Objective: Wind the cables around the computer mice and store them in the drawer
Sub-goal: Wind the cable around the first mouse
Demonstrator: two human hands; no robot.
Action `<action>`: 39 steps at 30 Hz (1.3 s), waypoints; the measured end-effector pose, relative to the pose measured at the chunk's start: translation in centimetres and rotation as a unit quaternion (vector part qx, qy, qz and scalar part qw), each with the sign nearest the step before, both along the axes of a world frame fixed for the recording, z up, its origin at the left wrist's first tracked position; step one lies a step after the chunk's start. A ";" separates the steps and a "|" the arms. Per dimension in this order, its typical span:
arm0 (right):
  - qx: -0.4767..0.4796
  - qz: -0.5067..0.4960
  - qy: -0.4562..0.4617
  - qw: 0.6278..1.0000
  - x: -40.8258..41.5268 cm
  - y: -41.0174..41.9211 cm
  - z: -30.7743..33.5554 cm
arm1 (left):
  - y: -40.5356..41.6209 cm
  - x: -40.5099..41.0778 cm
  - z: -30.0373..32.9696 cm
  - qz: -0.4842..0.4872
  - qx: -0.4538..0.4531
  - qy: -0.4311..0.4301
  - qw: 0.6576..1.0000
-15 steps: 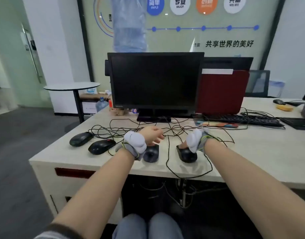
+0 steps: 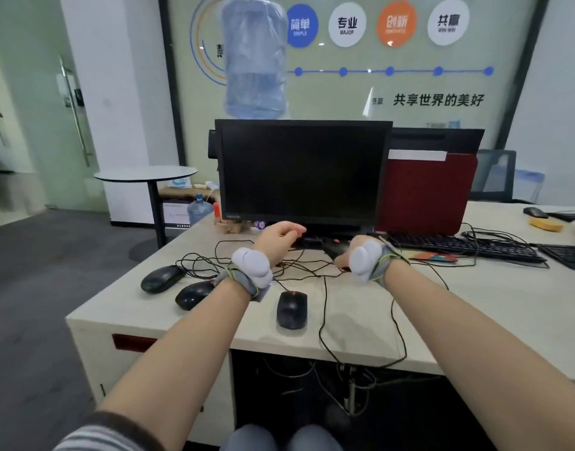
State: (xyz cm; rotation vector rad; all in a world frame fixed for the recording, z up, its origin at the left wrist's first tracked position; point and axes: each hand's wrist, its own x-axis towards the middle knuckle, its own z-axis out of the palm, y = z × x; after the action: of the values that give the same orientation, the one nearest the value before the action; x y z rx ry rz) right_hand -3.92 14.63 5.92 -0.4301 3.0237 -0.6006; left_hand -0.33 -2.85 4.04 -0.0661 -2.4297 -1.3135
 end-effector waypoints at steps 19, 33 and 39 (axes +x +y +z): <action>-0.382 0.187 0.029 0.905 -1.6 -18.0 7.1 | -13.2 -0.1 7.7 0.108 0.258 0.022 0.960; -0.477 0.164 0.062 0.861 -0.9 -22.2 3.3 | -15.7 1.1 5.2 0.062 0.252 -0.080 0.962; -0.446 0.165 0.045 0.878 -1.6 -22.3 2.3 | -15.3 0.7 4.5 0.070 0.263 -0.054 0.961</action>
State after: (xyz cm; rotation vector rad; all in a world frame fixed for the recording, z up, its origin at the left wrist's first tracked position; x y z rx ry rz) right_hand -5.50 -7.64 8.26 -0.9699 2.4343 -1.9434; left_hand 0.39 -18.13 8.58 0.3182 -2.0387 -1.8822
